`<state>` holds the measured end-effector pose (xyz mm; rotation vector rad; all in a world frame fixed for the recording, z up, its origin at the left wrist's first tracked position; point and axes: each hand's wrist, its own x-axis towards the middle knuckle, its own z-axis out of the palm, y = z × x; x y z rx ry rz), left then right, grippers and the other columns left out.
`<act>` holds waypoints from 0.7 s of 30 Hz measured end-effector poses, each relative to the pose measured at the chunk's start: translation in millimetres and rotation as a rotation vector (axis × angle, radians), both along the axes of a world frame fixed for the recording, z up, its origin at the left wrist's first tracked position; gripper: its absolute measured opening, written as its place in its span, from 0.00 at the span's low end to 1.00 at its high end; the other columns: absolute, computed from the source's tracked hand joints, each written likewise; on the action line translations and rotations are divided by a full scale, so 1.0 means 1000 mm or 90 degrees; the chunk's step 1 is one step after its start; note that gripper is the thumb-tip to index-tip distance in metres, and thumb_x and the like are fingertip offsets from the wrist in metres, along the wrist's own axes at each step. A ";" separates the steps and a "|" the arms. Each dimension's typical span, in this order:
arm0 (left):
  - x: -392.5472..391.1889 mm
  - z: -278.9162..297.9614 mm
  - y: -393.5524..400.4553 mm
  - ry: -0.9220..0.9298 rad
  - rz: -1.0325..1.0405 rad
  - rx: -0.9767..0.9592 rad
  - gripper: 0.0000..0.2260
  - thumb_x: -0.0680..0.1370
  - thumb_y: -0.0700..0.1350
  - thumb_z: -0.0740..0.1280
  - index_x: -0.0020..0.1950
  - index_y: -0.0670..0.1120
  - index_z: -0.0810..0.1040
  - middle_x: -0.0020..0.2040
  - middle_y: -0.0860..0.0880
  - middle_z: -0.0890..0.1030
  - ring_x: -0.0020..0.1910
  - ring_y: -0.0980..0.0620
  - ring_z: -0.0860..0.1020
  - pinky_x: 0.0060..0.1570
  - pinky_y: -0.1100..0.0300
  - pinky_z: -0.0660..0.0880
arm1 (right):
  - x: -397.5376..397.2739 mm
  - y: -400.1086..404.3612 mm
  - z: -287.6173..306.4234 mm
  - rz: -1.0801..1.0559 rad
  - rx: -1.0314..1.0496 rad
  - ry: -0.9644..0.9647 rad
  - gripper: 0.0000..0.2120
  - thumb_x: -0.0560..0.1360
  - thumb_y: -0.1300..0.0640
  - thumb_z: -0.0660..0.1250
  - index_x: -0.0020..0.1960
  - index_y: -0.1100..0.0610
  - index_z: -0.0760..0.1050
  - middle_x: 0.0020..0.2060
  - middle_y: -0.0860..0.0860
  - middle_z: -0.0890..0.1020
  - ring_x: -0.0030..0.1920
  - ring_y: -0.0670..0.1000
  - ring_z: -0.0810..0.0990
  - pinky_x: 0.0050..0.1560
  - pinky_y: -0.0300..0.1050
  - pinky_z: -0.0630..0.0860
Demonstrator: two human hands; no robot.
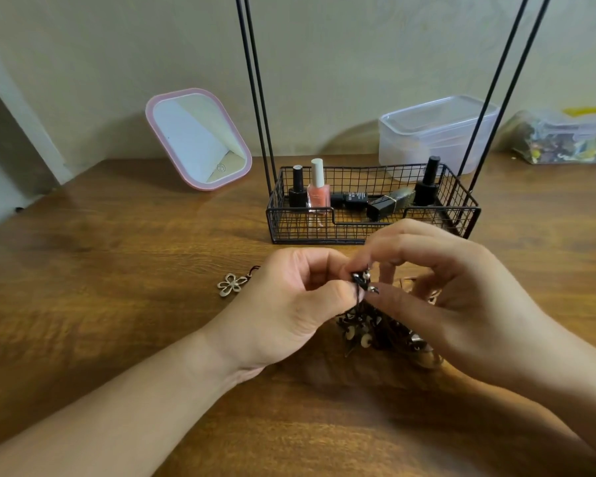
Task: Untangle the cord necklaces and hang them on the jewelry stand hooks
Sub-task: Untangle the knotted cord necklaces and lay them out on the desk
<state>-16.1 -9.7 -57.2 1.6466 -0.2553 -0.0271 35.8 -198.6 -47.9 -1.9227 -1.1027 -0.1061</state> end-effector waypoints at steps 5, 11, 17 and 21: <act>-0.001 0.003 0.001 0.000 -0.030 0.029 0.04 0.67 0.50 0.71 0.35 0.54 0.78 0.34 0.56 0.74 0.36 0.59 0.72 0.38 0.70 0.70 | 0.004 -0.004 0.002 0.014 -0.029 -0.037 0.15 0.73 0.60 0.75 0.46 0.40 0.77 0.49 0.44 0.80 0.49 0.52 0.79 0.40 0.33 0.71; -0.001 0.010 0.012 -0.006 -0.033 0.003 0.05 0.69 0.49 0.70 0.35 0.51 0.76 0.35 0.49 0.72 0.37 0.55 0.71 0.39 0.67 0.70 | 0.005 -0.005 0.003 0.083 0.106 0.106 0.05 0.71 0.48 0.71 0.42 0.47 0.77 0.44 0.50 0.82 0.39 0.67 0.80 0.30 0.63 0.76; 0.003 0.010 0.015 0.023 0.044 -0.083 0.05 0.73 0.45 0.66 0.37 0.50 0.74 0.41 0.47 0.79 0.38 0.54 0.76 0.36 0.64 0.72 | 0.007 -0.008 0.005 0.119 0.099 0.088 0.06 0.71 0.51 0.72 0.42 0.51 0.76 0.46 0.49 0.82 0.47 0.51 0.81 0.35 0.54 0.75; 0.003 0.009 0.011 0.049 0.062 -0.144 0.09 0.80 0.46 0.61 0.40 0.50 0.71 0.40 0.48 0.81 0.37 0.53 0.77 0.38 0.59 0.71 | 0.007 -0.007 0.003 0.083 0.007 -0.060 0.08 0.70 0.54 0.76 0.40 0.49 0.76 0.45 0.45 0.81 0.48 0.48 0.80 0.38 0.39 0.74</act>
